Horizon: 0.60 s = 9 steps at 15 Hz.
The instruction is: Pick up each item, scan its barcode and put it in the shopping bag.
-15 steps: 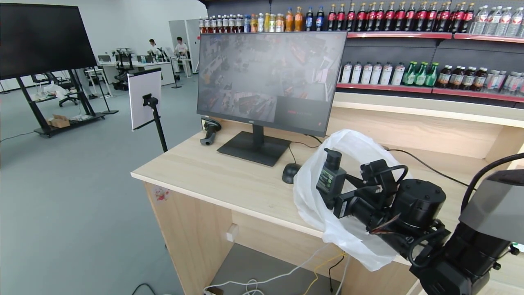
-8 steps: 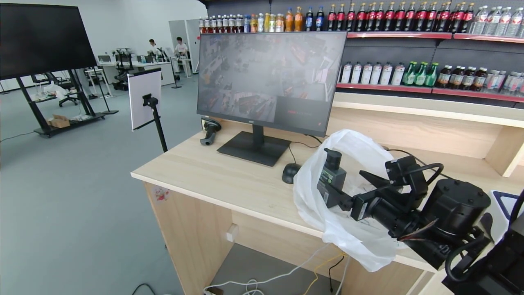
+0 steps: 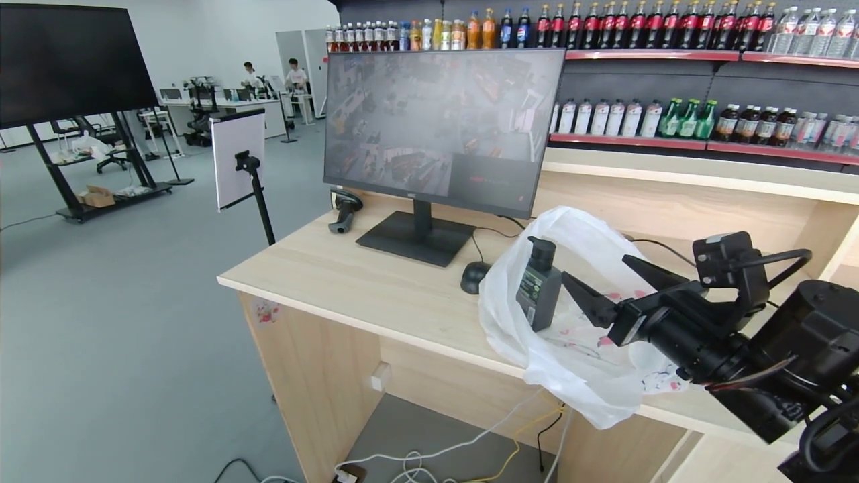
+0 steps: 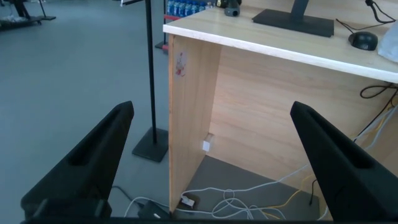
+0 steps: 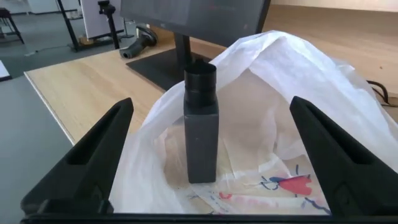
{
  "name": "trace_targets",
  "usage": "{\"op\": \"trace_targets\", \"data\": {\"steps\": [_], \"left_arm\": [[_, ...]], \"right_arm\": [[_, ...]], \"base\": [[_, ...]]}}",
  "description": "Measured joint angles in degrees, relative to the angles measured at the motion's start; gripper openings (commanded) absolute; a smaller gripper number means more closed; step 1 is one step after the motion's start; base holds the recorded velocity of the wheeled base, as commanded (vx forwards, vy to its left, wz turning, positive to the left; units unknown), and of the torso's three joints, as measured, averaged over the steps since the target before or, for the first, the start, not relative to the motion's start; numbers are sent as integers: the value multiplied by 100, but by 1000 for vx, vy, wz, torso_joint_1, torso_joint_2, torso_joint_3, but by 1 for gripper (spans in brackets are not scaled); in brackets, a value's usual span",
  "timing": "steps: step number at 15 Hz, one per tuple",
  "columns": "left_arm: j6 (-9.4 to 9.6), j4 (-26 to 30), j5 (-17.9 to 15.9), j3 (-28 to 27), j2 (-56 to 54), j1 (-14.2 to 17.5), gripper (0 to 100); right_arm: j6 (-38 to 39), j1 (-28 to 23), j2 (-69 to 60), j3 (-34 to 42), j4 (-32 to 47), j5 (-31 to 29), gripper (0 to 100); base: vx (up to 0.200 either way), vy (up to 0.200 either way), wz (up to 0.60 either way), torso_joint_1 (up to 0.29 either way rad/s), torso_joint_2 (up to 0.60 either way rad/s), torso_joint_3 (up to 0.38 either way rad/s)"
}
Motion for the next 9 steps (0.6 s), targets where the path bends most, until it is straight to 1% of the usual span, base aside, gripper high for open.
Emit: {"op": "trace_targets", "data": {"steps": [5,9], "left_arm": [[5,-2,0,0,0,0,100],[0,-5,0,0,0,0,100]], "right_arm": [[87,-85,-188,69,-1,1,100],[111,-194,-207,118,7,17,100]], "base": [[0,0,0,0,0,0],[0,0,-600,8,1,-1]]}}
